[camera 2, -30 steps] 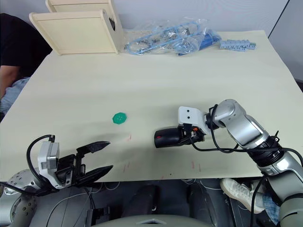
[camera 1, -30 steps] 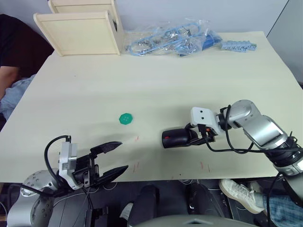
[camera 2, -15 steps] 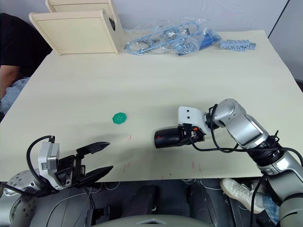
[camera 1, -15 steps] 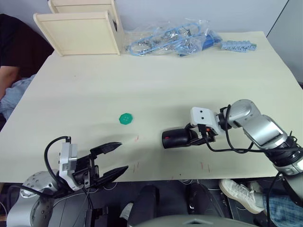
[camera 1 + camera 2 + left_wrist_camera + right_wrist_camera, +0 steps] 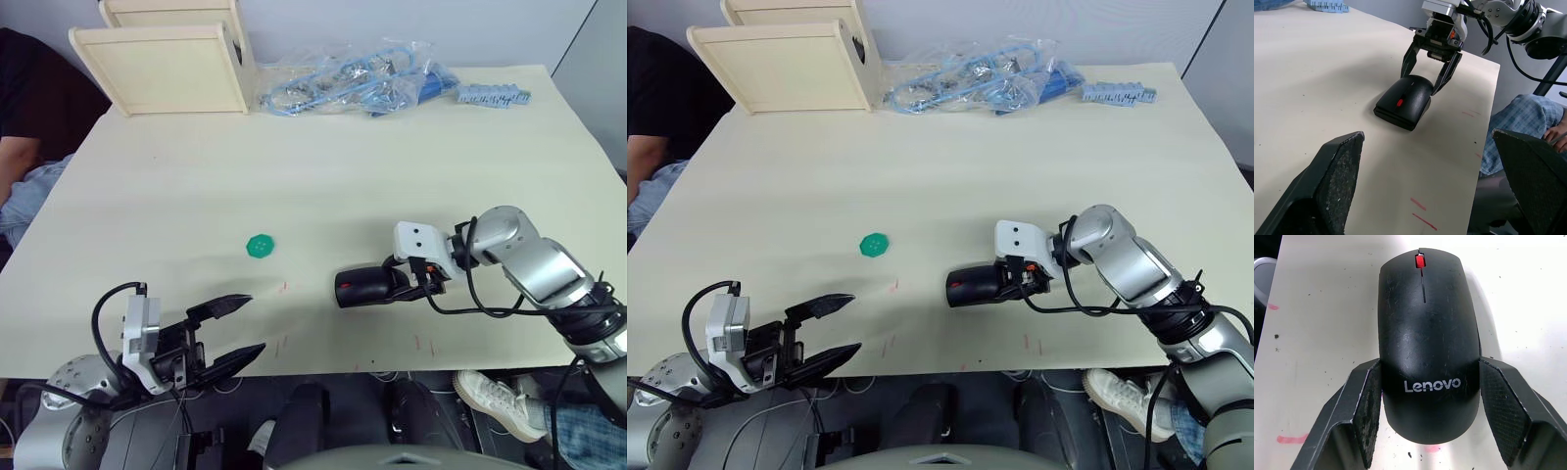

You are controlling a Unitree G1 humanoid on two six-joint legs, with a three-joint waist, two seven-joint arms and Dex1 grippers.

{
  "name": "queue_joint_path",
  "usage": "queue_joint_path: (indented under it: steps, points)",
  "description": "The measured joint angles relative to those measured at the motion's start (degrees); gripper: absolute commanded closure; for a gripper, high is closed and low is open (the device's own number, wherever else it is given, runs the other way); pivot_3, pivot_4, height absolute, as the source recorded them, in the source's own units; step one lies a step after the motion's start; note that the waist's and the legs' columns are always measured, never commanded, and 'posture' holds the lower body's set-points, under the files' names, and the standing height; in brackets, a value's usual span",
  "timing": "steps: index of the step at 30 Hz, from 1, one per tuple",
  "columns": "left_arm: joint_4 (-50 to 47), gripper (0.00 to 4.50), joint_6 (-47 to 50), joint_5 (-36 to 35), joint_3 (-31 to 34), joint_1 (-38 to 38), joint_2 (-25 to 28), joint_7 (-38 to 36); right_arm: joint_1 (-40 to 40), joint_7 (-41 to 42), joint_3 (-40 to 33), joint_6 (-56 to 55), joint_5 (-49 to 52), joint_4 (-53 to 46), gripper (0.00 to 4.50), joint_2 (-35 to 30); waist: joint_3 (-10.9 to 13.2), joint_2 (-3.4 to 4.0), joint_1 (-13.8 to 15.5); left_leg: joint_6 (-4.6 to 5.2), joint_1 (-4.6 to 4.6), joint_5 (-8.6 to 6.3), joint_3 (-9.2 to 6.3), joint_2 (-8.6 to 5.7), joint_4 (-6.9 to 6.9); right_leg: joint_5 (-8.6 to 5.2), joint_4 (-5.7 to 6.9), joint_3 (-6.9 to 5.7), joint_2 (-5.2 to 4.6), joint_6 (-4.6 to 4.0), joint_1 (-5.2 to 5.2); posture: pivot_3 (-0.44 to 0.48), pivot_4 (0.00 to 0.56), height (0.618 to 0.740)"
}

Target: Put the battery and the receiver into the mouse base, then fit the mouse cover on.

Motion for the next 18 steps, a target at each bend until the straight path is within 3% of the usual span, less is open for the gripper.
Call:
queue_joint_path:
  steps: [18]
  points:
    - [-0.59,0.00,0.13,-0.01,0.00,0.23,0.00,0.07,-0.03,0.04,-0.01,0.24,0.04,-0.02,1.72,0.06,0.00,0.00,0.00,0.00,0.00,0.00,0.00,0.00,0.00,0.00,0.00,0.00,0.00,0.00,0.00,0.000,0.150,0.740]
